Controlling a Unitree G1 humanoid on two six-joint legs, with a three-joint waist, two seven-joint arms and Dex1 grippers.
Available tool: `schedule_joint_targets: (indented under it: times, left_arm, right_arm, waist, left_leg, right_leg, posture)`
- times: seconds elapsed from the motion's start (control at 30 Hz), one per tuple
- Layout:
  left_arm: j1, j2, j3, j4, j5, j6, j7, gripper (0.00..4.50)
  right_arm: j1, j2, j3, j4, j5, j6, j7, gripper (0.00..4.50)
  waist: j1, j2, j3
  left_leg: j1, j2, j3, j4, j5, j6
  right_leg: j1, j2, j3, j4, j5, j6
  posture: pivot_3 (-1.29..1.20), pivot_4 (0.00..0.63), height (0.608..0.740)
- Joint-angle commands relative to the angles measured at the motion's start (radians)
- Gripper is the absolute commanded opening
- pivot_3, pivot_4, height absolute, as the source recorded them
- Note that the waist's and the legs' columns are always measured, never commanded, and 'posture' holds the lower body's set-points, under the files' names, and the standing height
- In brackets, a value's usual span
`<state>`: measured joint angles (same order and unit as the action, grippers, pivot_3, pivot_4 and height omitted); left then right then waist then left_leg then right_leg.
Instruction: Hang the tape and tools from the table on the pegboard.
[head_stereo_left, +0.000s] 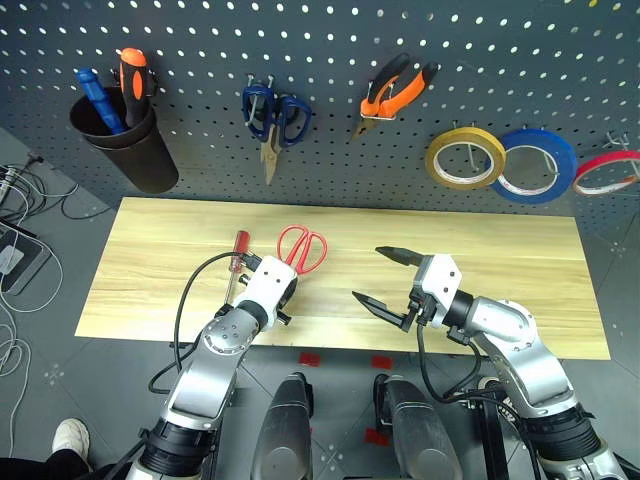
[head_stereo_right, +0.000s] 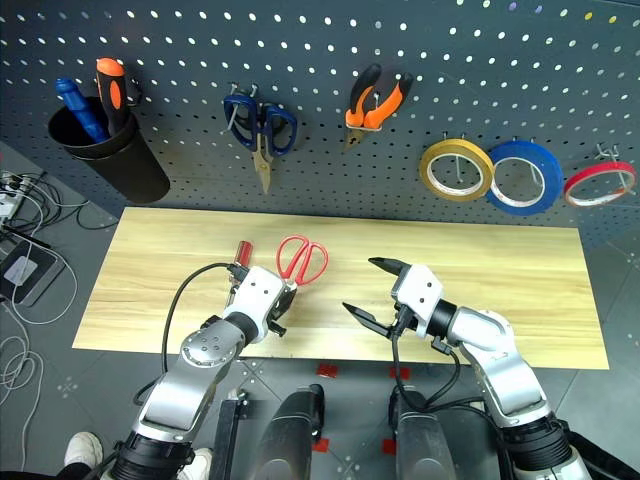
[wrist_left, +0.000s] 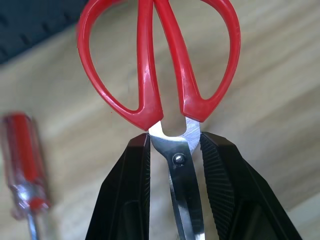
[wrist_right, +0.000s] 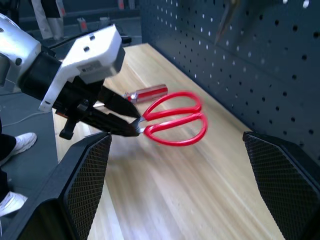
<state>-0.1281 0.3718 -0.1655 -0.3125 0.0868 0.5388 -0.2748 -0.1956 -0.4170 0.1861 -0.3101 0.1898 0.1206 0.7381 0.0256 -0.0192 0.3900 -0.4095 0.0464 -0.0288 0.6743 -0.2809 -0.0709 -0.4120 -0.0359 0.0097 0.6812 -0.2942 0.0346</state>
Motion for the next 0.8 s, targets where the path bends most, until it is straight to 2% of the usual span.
schedule_joint_targets:
  times: [0.03, 0.27, 0.43, 0.6, 0.8]
  left_arm:
    - [0.028, 0.012, -0.001, -0.072, 0.028, -0.098, 0.005, 1.15]
    - [0.087, 0.012, 0.019, -0.119, 0.097, -0.349, 0.07, 1.15]
    - [0.111, 0.003, 0.055, -0.124, 0.12, -0.462, 0.114, 1.15]
    - [0.104, -0.012, 0.074, -0.123, 0.15, -0.534, 0.145, 1.15]
    - [0.05, -0.043, 0.1, -0.079, 0.149, -0.535, 0.163, 1.15]
  right_arm:
    - [0.011, 0.009, -0.024, -0.06, 0.033, -0.012, -0.01, 4.5]
    - [0.005, 0.029, -0.084, -0.137, 0.138, 0.037, -0.035, 4.5]
    - [-0.035, 0.033, -0.125, -0.142, 0.192, 0.064, -0.044, 4.5]
    - [-0.055, 0.036, -0.127, -0.129, 0.184, 0.05, -0.049, 4.5]
    - [-0.073, 0.038, -0.115, -0.106, 0.159, 0.018, -0.043, 4.5]
  waist:
    - [0.001, -0.001, -0.014]
    - [0.001, -0.002, -0.068]
    - [0.001, -0.003, -0.106]
    - [0.005, -0.004, -0.124]
    - [0.013, -0.005, -0.136]
  left_leg:
    - [-0.001, 0.0, 0.0, 0.0, 0.0, 0.0]
    - [-0.006, -0.002, -0.002, 0.001, 0.001, -0.001]
    - [-0.005, -0.003, -0.001, 0.0, 0.001, -0.001]
    - [-0.006, -0.003, -0.001, 0.0, 0.001, 0.0]
    - [-0.005, -0.003, -0.001, 0.001, 0.0, 0.0]
  right_leg:
    - [0.0, 0.0, -0.001, 0.0, 0.0, 0.0]
    - [-0.004, 0.0, -0.003, 0.0, 0.0, 0.0]
    - [-0.004, 0.003, -0.002, 0.0, 0.0, 0.0]
    - [-0.003, 0.004, -0.002, -0.001, 0.0, 0.0]
    - [-0.003, 0.005, -0.002, 0.0, 0.0, 0.0]
  posture:
    - [0.11, 0.257, 0.74]
    - [0.12, 0.203, 0.74]
    - [0.13, 0.177, 0.74]
    - [0.14, 0.169, 0.74]
    - [0.14, 0.17, 0.74]
